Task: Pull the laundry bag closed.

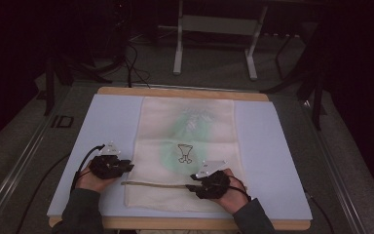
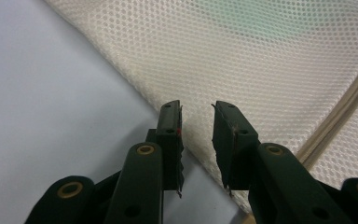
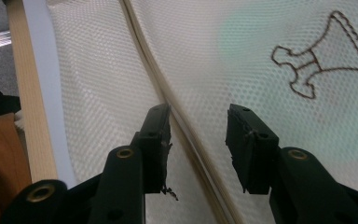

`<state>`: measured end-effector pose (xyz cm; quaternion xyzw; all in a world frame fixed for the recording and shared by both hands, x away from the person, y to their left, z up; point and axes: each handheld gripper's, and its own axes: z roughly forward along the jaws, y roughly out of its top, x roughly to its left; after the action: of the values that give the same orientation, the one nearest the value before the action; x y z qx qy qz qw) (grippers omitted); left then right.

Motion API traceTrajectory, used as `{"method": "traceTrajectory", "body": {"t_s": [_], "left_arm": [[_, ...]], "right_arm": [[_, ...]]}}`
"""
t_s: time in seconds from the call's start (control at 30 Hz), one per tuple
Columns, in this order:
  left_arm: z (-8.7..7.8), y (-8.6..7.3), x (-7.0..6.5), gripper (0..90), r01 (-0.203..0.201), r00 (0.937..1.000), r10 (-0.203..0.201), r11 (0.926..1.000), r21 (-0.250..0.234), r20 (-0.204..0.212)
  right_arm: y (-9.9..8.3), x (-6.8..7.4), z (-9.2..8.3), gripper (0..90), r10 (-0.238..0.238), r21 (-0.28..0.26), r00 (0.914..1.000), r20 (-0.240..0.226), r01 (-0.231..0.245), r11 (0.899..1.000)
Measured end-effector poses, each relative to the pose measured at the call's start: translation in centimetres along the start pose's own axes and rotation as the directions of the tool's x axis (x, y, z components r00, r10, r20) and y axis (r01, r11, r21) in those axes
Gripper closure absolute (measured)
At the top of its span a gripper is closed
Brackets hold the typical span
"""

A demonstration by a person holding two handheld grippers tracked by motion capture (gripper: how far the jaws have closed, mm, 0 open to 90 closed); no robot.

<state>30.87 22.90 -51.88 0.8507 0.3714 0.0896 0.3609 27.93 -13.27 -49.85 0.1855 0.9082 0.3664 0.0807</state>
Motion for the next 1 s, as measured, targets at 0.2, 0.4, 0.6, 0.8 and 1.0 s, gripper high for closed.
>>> {"method": "traceTrajectory", "body": {"t_s": [0.2,0.4,0.6,0.8,1.0], "left_arm": [[0.0,0.0,0.0,73.2,-0.003,0.9999,0.003,1.0,0.001,0.016],[0.2,0.1,-0.1,76.5,-0.009,0.9998,0.009,0.9999,0.009,0.019],[0.2,0.1,-0.1,84.5,-0.021,0.9992,0.021,0.9997,0.01,0.035],[0.3,0.1,-0.2,89.6,-0.032,0.9986,0.031,0.9992,0.022,0.042],[0.6,0.1,-0.1,89.7,-0.037,0.9987,0.035,0.9983,0.045,0.037]], "right_arm": [[0.7,0.5,0.7,59.3,-0.017,0.006,0.9996,-0.022,0.017,1.0],[1.1,0.8,1.6,59.3,-0.034,0.019,0.9987,-0.038,0.035,0.999],[1.6,1.1,2.1,58.8,-0.049,0.022,0.9977,-0.047,0.05,0.999],[2.2,1.6,2.6,58.9,-0.062,0.014,0.9964,-0.058,0.063,0.998],[2.8,2.0,3.5,59.0,-0.069,-0.002,0.995,-0.072,0.069,0.998]]}}
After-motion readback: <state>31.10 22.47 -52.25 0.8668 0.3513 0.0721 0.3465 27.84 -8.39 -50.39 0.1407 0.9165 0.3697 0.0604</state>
